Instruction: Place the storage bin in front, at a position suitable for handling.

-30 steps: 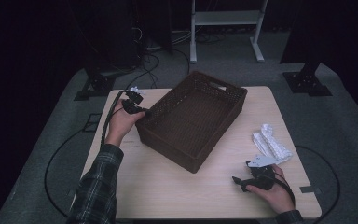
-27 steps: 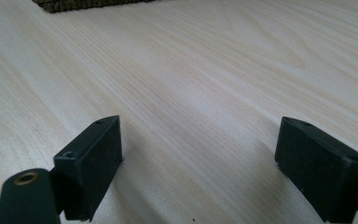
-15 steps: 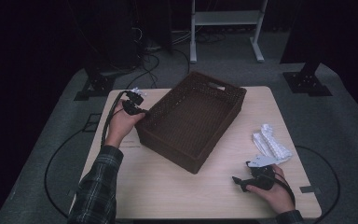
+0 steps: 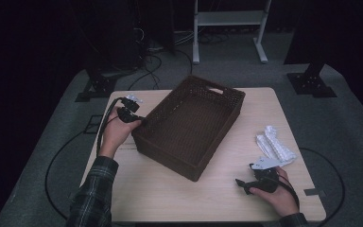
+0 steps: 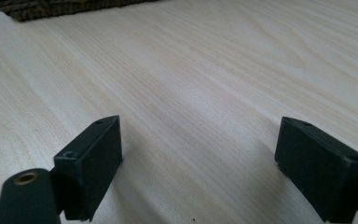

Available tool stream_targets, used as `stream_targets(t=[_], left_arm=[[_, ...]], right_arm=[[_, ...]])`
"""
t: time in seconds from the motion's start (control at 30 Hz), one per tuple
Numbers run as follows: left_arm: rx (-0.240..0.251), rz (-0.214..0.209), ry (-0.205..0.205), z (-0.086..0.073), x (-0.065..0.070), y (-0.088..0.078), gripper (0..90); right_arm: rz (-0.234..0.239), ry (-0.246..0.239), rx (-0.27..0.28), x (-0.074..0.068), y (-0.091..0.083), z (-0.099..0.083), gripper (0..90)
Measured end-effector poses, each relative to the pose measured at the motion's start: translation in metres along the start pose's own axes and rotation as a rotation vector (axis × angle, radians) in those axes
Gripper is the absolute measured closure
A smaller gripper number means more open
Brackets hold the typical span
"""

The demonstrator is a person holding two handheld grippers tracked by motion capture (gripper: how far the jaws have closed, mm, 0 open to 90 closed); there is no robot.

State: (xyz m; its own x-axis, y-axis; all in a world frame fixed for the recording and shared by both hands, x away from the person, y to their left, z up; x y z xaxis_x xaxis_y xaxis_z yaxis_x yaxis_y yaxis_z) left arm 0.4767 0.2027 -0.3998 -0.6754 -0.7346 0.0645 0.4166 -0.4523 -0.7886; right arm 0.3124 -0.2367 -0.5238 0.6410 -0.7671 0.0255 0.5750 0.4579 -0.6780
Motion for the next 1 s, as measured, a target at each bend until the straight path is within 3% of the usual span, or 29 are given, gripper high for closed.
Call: stream_targets(t=[0.5,1.0], left_arm=[[0.021,0.009,-0.032,-0.035,-0.001,-0.026,81.5],[0.027,0.026,-0.045,-0.068,-0.013,-0.051,81.9]], right_arm=[[-0.001,0.000,-0.001,0.000,0.000,0.000,14.2],[-0.003,-0.001,0.001,0.000,0.000,0.000,14.3]])
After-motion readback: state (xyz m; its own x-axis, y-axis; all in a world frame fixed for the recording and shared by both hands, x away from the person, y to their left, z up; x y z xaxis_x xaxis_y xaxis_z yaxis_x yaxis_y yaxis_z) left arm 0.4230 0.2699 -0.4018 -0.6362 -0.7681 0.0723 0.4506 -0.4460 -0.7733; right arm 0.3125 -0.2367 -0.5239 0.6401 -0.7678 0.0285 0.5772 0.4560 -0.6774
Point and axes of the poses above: each handheld gripper's, and its own axes: y roughly forward along the jaws, z roughly out of its top, x roughly to its right, the point moved 3 cm from there along y, roughly forward along the jaws, and after that the axes turned 3 degrees about -z, right-handed, at the moved point
